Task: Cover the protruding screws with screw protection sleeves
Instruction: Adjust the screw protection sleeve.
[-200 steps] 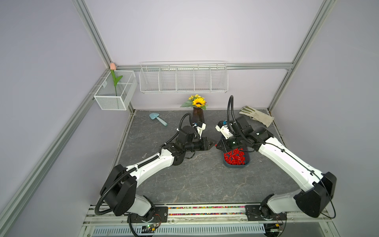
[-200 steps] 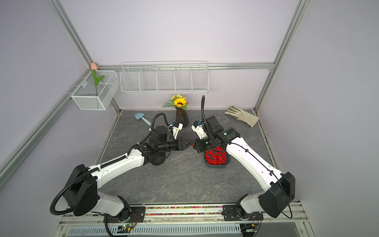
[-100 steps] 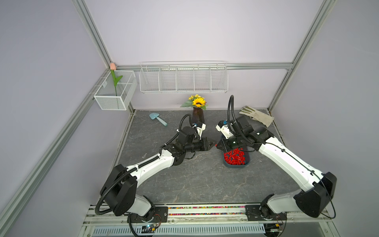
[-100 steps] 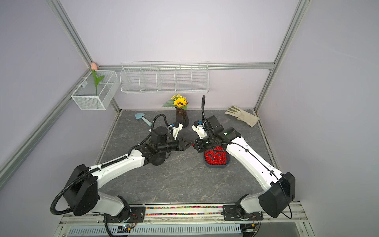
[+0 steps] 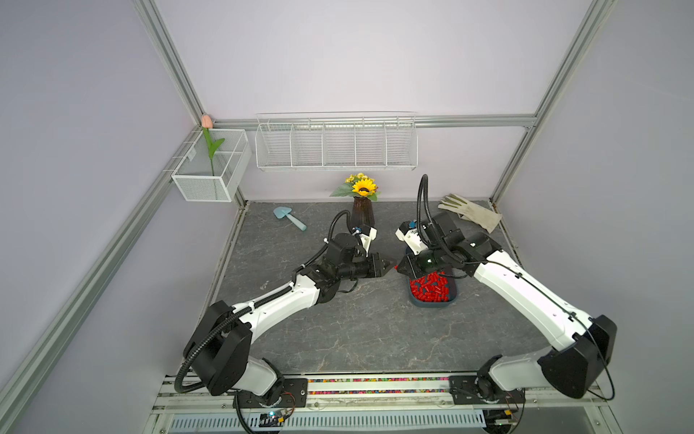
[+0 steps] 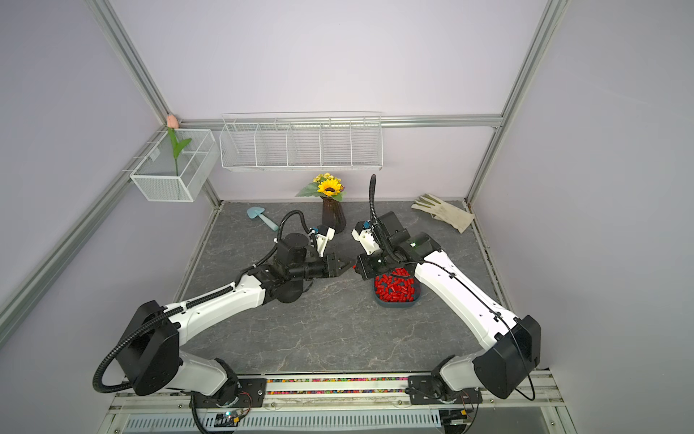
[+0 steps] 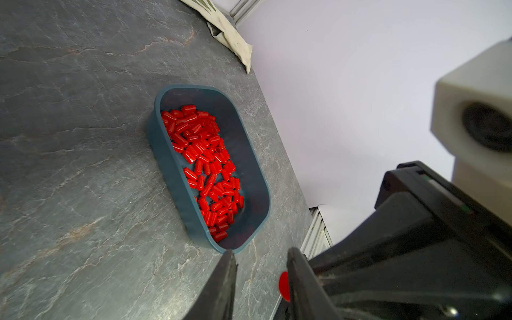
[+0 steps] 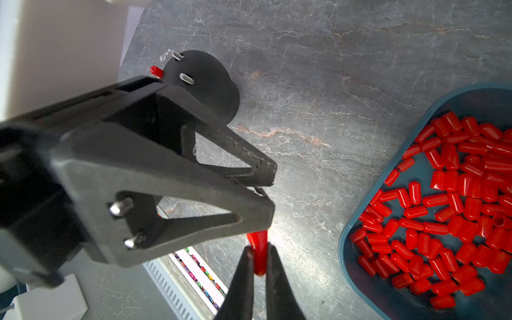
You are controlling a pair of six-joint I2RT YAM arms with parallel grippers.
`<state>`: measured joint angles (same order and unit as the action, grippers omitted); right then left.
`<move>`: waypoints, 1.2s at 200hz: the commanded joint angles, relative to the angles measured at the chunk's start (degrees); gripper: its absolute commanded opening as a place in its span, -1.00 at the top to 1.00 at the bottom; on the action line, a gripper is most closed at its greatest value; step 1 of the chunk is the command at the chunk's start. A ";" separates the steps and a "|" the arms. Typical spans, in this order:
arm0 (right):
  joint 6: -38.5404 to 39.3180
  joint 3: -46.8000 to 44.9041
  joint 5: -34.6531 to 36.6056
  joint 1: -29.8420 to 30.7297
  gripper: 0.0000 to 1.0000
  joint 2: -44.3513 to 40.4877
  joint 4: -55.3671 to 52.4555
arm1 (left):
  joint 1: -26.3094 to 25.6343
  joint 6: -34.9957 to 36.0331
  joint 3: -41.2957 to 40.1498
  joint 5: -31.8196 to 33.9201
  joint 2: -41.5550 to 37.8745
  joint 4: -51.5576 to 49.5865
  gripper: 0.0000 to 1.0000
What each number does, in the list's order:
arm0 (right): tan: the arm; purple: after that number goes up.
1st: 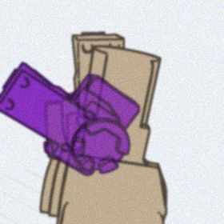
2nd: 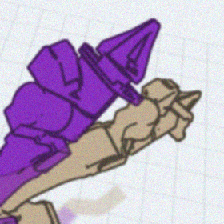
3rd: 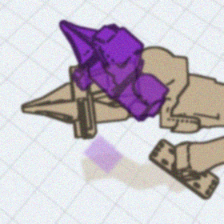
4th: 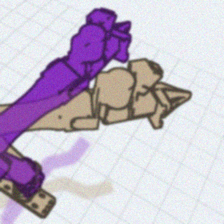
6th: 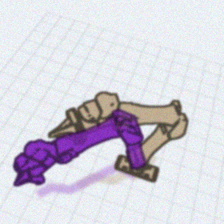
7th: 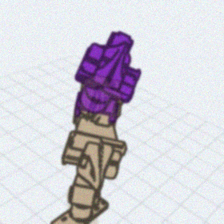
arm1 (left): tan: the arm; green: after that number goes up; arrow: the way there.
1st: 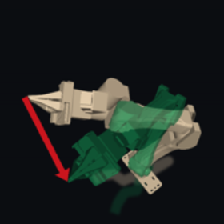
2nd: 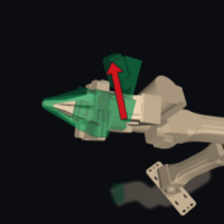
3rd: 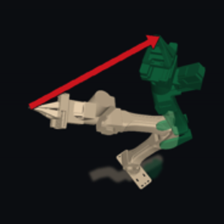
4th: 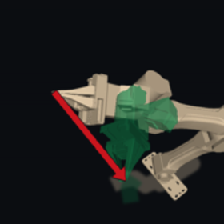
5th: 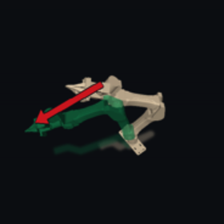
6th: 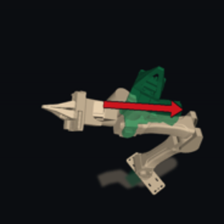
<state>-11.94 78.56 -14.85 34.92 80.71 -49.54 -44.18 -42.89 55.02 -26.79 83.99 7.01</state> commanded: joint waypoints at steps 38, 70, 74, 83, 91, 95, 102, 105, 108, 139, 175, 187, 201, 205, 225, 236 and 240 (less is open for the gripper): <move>0.88 2.37 -0.08 -0.55 0.78 -0.16 1.55 | -1.16 -0.79 -1.10 -0.80 -0.22 0.47 0.32; 1.04 2.70 -0.16 -0.64 0.78 -0.10 1.38 | -1.22 -0.76 -1.19 -0.81 -0.13 0.53 0.32; 0.96 2.73 -0.12 -0.64 0.78 -0.09 1.37 | -1.25 -0.79 -1.23 -0.81 -0.12 0.56 0.32; 1.06 2.80 -0.09 -0.66 0.78 -0.11 1.29 | -1.26 -0.79 -1.22 -0.81 -0.13 0.55 0.32; 1.13 2.89 -0.12 -0.64 0.78 -0.04 1.29 | -1.33 -0.85 -1.32 -0.82 -0.07 0.57 0.32; 1.07 2.86 -0.13 -0.64 0.78 -0.03 1.29 | -1.34 -0.79 -1.31 -0.78 -0.06 0.63 0.32; 1.13 2.96 -0.17 -0.68 0.78 -0.02 1.28 | -1.33 -0.79 -1.40 -0.81 -0.05 0.68 0.32; 1.12 2.98 -0.18 -0.70 0.78 -0.02 1.29 | -1.39 -0.81 -1.41 -0.77 -0.05 0.65 0.32; 1.09 2.97 -0.24 -0.78 0.78 0.02 1.29 | -1.43 -0.87 -1.41 -0.87 -0.03 0.64 0.32; 1.13 2.95 -0.46 -0.73 0.78 0.28 1.37 | -1.52 -1.02 -1.37 -0.81 -0.01 0.73 0.33; 1.16 3.21 -0.70 -0.73 0.78 0.41 1.16 | -1.52 -0.89 -1.24 -0.29 -0.18 0.50 0.32; 1.21 3.20 -0.84 -0.77 0.78 0.32 1.08 | -1.52 -0.50 -0.90 0.30 -0.35 -0.24 0.32; 1.09 3.13 -0.86 -0.73 0.78 0.29 0.85 | -1.45 0.13 -0.24 1.64 -0.66 -1.53 0.32; 1.10 3.14 -0.86 -0.63 0.78 0.25 0.85 | -1.39 0.33 -0.06 2.01 -0.75 -1.96 0.33; 1.12 3.09 -0.96 -0.64 0.79 0.19 0.42 | -0.29 1.09 0.99 4.02 -1.41 -4.72 0.32; 1.21 2.96 -0.93 -0.64 0.79 -0.01 0.16 | 1.13 1.34 1.22 4.46 -1.75 -5.82 0.32; 1.22 2.89 -0.92 -0.67 0.79 -0.08 0.14 | 1.74 1.41 1.22 4.57 -1.94 -6.06 0.32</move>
<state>-11.92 80.51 -14.87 34.30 80.71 -50.26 -44.62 -42.63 54.30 -24.62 83.99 4.38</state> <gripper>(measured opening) 0.110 0.340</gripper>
